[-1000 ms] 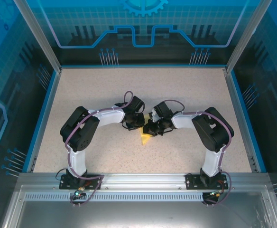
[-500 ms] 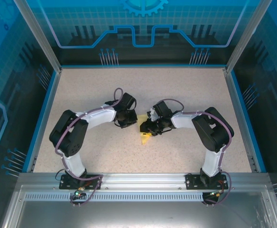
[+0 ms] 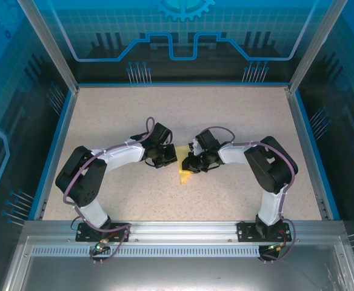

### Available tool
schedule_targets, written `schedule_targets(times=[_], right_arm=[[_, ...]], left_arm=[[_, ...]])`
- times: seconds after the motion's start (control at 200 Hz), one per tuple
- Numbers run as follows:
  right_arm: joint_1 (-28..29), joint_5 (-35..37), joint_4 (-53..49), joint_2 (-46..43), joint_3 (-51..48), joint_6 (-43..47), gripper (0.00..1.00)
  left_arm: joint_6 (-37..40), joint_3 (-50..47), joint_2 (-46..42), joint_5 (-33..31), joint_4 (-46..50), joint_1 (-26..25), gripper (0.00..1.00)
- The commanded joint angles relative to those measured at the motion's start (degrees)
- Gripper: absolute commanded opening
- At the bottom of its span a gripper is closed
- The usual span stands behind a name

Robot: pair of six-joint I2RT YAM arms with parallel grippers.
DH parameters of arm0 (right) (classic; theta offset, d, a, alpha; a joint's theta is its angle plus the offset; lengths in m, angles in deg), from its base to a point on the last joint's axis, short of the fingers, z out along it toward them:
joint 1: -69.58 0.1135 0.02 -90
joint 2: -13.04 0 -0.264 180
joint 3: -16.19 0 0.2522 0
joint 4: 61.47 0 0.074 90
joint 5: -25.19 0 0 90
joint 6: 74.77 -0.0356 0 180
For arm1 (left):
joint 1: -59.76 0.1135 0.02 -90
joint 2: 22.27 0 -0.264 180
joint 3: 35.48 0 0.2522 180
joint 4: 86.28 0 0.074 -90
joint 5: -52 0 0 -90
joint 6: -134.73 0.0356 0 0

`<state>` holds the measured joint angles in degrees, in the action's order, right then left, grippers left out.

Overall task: Fold a paper plane with a square sheet of paper (pick it up from the middle)
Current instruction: Third fold the triangle at the center of the table.

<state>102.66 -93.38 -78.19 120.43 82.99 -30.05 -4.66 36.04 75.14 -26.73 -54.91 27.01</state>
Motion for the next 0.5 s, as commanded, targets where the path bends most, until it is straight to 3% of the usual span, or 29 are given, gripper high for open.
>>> schedule_targets(times=[0.0,0.17,0.495], right_arm=[[0.5,3.9,-4.1,2.6,-1.5,1.1,0.05],[0.4,4.5,-5.1,2.9,-1.5,1.5,0.00],[0.3,4.6,-5.0,2.8,-2.1,1.0,0.00]], left_arm=[[0.4,-1.3,-0.9,3.3,-2.6,-1.3,0.00],[-0.2,-1.9,0.3,3.5,-3.2,-2.5,0.00],[-0.6,1.0,5.6,2.5,-1.9,-2.9,0.00]])
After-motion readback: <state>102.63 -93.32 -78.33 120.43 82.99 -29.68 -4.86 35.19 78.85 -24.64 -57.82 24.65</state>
